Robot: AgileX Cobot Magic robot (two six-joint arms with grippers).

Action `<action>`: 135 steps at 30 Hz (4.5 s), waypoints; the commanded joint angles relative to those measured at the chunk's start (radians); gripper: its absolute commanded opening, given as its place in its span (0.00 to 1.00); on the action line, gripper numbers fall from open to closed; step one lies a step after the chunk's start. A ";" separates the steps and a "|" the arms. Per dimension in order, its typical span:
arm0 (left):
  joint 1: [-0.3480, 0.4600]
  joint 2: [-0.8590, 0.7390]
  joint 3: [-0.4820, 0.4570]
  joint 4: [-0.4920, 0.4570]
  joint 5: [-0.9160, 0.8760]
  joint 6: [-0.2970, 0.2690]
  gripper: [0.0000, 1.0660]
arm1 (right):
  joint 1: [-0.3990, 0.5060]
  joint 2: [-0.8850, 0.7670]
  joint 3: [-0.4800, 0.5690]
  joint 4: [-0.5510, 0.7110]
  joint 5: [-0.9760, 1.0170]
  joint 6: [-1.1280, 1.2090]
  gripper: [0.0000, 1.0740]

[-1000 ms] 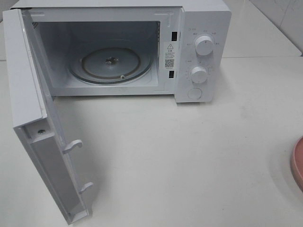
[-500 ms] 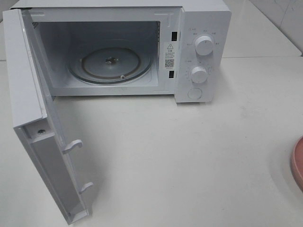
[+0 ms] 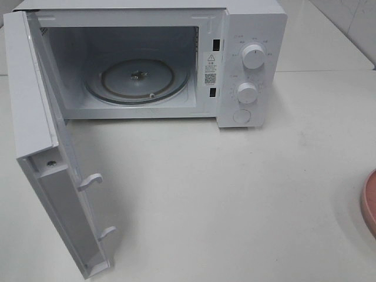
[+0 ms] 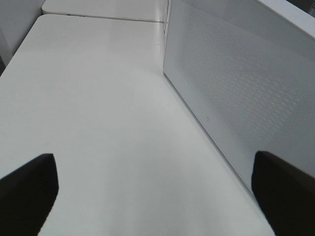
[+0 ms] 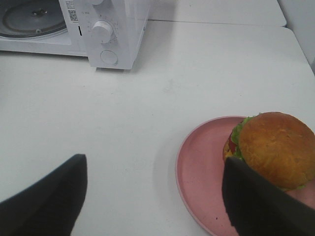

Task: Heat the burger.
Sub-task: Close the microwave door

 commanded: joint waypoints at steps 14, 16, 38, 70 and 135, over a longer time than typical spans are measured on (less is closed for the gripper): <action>0.002 -0.014 -0.001 -0.014 -0.017 0.000 0.93 | -0.007 -0.027 0.002 -0.001 -0.016 -0.008 0.70; 0.002 -0.013 -0.005 -0.014 -0.022 0.000 0.93 | -0.007 -0.027 0.002 -0.001 -0.016 -0.008 0.70; 0.002 0.349 0.023 -0.021 -0.418 0.000 0.20 | -0.007 -0.027 0.002 -0.001 -0.016 -0.008 0.70; -0.057 1.062 0.297 0.322 -1.658 -0.046 0.00 | -0.007 -0.027 0.002 -0.001 -0.016 -0.008 0.70; -0.615 1.849 -0.367 0.212 -1.776 -0.183 0.00 | -0.007 -0.027 0.002 -0.001 -0.016 -0.008 0.70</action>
